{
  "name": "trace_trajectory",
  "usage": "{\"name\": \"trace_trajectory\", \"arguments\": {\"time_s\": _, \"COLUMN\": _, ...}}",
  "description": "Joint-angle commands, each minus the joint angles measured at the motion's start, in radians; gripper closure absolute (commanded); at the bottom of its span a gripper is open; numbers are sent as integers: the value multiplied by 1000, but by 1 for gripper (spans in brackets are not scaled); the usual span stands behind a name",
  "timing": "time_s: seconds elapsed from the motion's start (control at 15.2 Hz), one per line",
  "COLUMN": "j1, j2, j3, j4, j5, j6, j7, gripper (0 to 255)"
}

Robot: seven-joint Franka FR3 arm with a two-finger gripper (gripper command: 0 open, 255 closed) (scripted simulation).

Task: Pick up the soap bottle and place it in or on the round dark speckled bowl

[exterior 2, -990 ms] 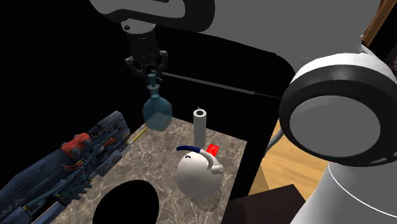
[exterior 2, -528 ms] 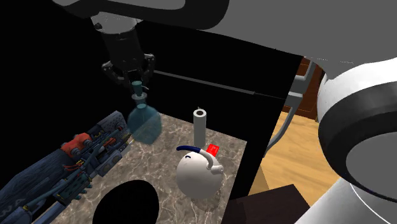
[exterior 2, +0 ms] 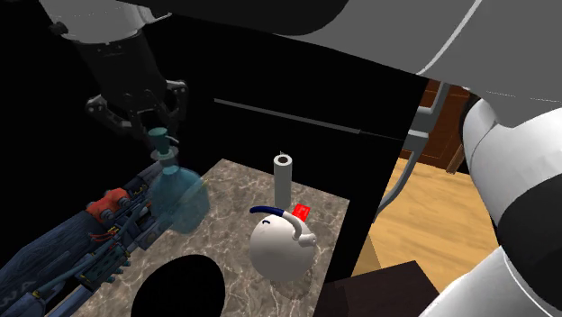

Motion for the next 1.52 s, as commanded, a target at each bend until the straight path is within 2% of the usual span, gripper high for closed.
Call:
{"name": "trace_trajectory", "arguments": {"time_s": 0.0, "j1": 22, "j2": -11, "j3": 23, "j4": 6, "j5": 5, "j6": -20, "j7": 45, "gripper": 255}}
{"name": "trace_trajectory", "arguments": {"time_s": 0.46, "j1": 110, "j2": 24, "j3": 123, "j4": 104, "j5": -19, "j6": -109, "j7": 220, "gripper": 255}}
{"name": "trace_trajectory", "arguments": {"time_s": 1.45, "j1": 87, "j2": -110, "j3": 79, "j4": -234, "j5": 69, "j6": 129, "j7": 178, "gripper": 255}}
